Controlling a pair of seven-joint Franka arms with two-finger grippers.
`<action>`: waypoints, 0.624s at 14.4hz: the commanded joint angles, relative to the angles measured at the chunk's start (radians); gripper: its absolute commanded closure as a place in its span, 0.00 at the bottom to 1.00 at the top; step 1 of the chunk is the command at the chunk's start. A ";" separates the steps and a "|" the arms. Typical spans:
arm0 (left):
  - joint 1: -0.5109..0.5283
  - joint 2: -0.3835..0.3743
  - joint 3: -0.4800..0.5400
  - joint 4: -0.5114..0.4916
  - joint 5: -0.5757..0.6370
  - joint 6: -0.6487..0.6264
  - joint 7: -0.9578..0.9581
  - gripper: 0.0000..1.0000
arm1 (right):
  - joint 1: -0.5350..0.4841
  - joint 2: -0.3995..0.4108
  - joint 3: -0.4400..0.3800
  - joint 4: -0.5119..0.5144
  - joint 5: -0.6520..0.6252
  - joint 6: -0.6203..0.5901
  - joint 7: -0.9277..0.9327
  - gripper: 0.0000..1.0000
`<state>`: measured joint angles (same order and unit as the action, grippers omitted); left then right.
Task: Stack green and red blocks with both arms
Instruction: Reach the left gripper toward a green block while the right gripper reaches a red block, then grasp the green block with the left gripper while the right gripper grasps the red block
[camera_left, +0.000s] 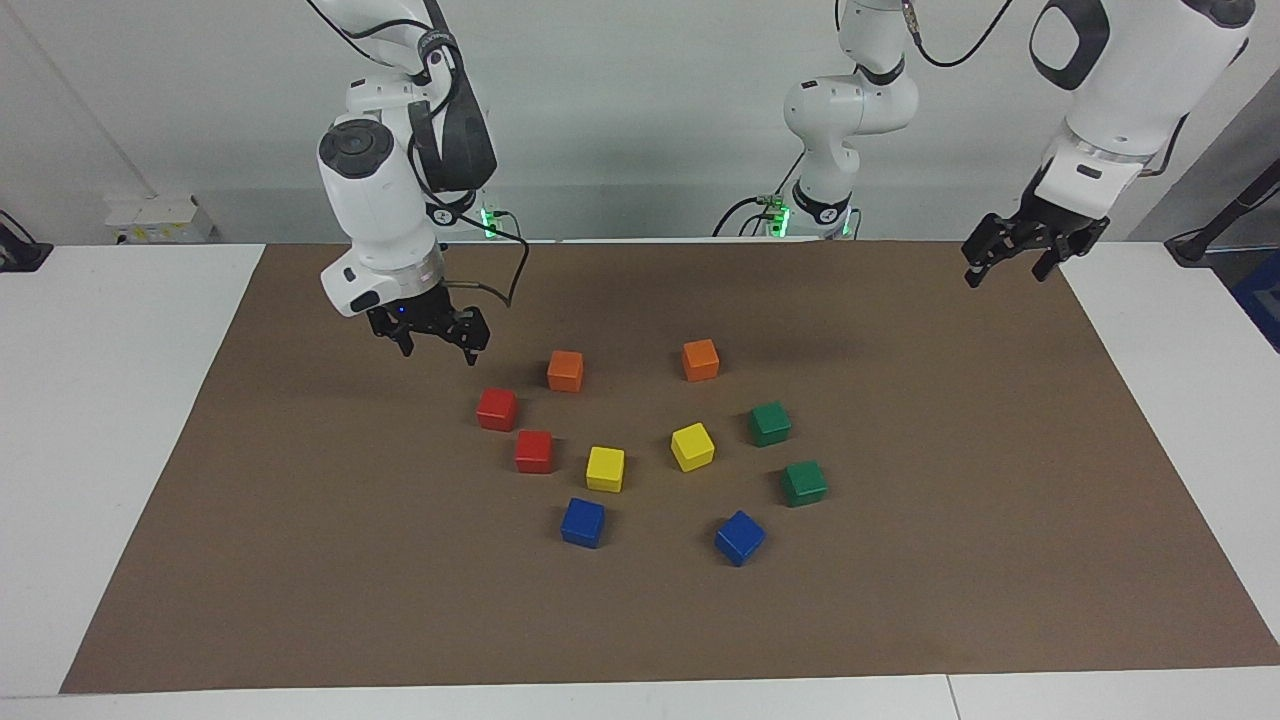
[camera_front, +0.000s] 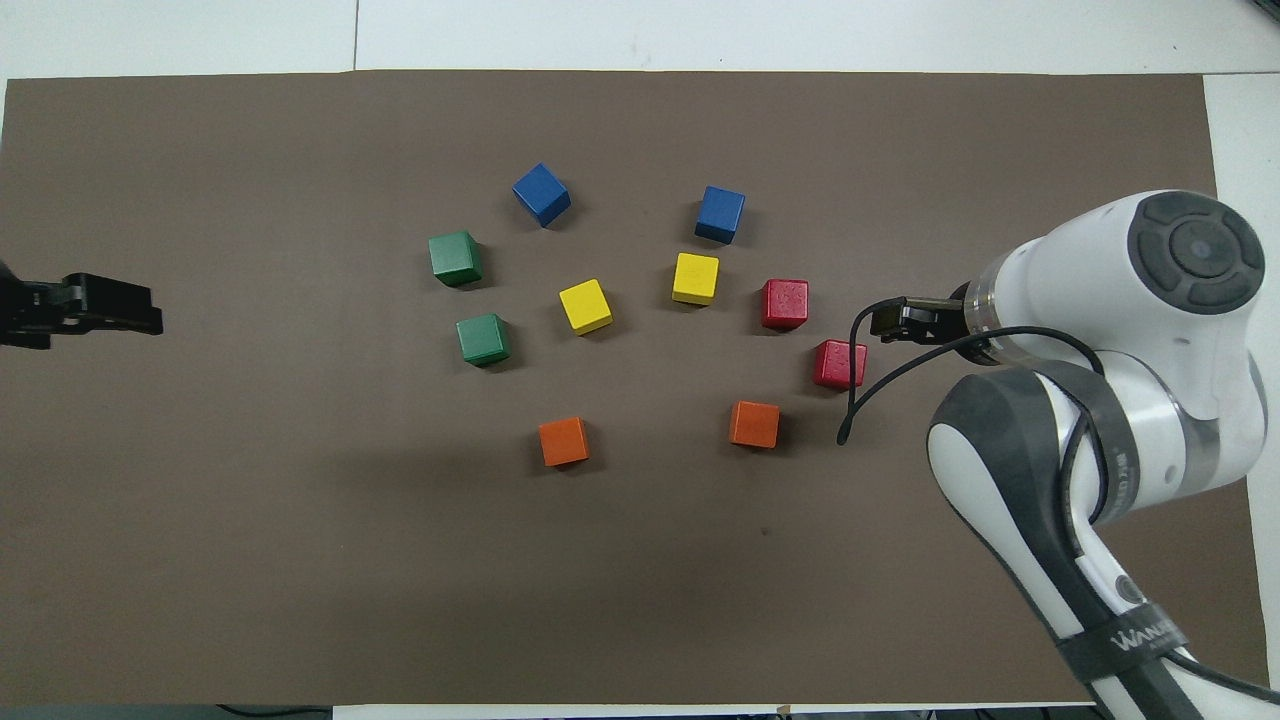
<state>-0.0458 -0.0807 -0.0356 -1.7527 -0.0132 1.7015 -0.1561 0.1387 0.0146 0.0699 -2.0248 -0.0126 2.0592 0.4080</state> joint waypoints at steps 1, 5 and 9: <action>-0.121 -0.040 0.003 -0.140 0.015 0.130 -0.207 0.00 | 0.036 0.022 0.002 -0.043 0.011 0.091 0.037 0.00; -0.224 0.011 0.003 -0.246 0.013 0.265 -0.235 0.00 | 0.048 0.060 0.002 -0.087 0.011 0.197 0.014 0.00; -0.261 0.053 0.002 -0.313 0.013 0.416 -0.290 0.00 | 0.050 0.090 0.002 -0.137 0.011 0.306 -0.018 0.00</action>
<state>-0.2795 -0.0366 -0.0482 -2.0218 -0.0128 2.0341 -0.3963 0.1916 0.1034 0.0707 -2.1226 -0.0126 2.2997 0.4212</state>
